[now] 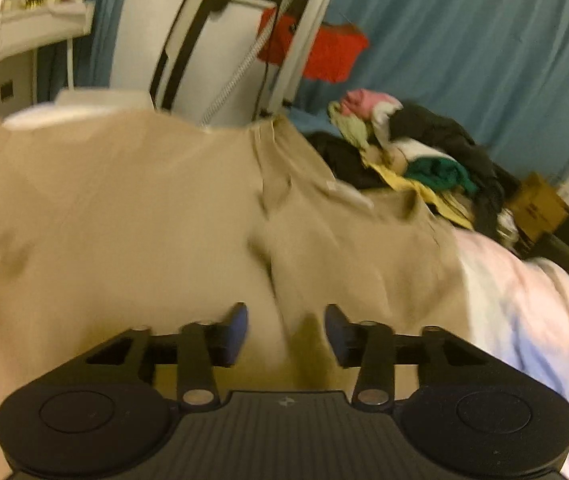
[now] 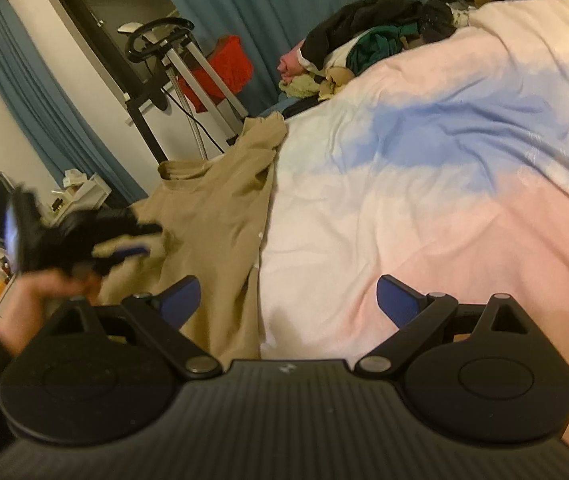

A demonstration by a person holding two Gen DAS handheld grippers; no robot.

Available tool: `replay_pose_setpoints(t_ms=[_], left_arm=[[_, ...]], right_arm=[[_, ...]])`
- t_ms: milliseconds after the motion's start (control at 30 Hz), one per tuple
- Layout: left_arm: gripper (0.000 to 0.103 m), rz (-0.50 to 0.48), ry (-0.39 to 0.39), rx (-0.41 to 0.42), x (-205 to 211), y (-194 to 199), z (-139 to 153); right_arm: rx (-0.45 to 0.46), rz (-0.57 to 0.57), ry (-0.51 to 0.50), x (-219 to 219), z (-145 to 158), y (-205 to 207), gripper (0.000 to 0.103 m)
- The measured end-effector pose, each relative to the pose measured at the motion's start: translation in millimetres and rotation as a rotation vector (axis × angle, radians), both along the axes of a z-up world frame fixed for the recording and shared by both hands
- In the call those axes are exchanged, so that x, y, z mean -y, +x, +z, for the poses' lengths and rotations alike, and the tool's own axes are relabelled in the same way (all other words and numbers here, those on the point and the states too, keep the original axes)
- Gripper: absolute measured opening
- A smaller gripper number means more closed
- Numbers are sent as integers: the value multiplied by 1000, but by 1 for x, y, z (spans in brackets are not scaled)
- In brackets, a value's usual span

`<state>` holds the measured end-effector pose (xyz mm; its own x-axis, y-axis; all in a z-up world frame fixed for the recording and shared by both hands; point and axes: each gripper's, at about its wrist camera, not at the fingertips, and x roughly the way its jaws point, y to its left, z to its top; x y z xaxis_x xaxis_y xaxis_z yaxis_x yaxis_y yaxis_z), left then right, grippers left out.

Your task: Fold clothes

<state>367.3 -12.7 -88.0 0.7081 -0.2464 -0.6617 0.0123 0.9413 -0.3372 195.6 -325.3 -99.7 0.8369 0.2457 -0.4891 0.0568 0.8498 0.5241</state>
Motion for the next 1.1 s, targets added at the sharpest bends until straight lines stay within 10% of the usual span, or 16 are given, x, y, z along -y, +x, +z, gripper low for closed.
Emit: replay_pose_setpoints(t_ms=[300, 433, 733, 800, 867, 967, 1000, 1100], left_arm=[[53, -154, -151, -216, -39, -186, -21], [46, -194, -168, -257, -45, -230, -38], [48, -284, -192, -343, -37, -272, -46], [42, -300, -182, -354, -35, -273, -48], [8, -305, -156, -363, -34, -273, -48], [3, -326, -173, -372, -38, -269, -47], [2, -330, -165, -360, -39, -273, -44], [2, -340, -152, -315, -41, -283, -34]], right_arm=[[52, 107, -2, -12, 16, -15, 95], [32, 183, -17, -25, 24, -33, 76], [-275, 231, 176, -34, -7, -96, 77], [-352, 198, 210, -34, -20, -107, 76], [-386, 189, 218, -40, -20, -112, 76], [-452, 267, 118, -61, -16, -116, 76], [-454, 287, 70, -69, -12, -118, 73], [-485, 299, -25, -78, -3, -121, 14]])
